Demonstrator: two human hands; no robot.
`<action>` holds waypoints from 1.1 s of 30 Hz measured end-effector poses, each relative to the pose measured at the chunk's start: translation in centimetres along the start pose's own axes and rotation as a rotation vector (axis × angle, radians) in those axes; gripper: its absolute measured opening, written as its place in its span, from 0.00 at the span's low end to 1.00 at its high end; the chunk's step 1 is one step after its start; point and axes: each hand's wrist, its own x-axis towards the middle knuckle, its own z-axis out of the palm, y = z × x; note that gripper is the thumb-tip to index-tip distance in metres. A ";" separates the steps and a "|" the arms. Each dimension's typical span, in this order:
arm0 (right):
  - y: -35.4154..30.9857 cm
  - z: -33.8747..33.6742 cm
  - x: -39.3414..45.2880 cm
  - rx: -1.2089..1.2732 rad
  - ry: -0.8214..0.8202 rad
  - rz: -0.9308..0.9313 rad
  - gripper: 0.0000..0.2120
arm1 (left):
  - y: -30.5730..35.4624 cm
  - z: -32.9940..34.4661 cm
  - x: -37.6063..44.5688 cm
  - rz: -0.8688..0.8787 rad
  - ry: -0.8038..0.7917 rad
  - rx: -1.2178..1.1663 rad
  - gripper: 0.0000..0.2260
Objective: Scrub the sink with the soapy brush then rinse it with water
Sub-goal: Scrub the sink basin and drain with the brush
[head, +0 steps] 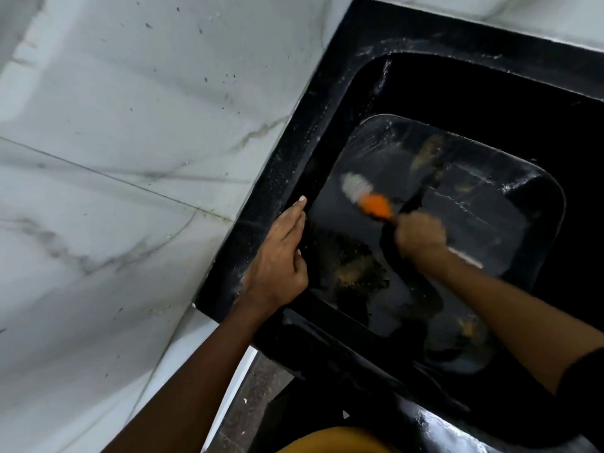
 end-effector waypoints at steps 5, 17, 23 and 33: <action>-1.5 1.5 -3.5 0.008 -0.049 -0.133 0.14 | 0.1 -0.1 -0.2 -0.007 -0.014 0.007 0.32; -0.6 4.7 -10.8 -0.053 -0.170 -0.319 0.16 | -0.2 0.2 0.0 -0.013 -0.058 0.096 0.32; 2.7 2.7 -4.7 -0.082 -0.084 0.004 0.15 | -0.4 0.3 0.1 -0.014 -0.058 0.109 0.32; 4.5 -0.1 -1.3 -0.003 -0.005 0.245 0.13 | -0.1 0.2 0.0 -0.055 -0.087 0.113 0.33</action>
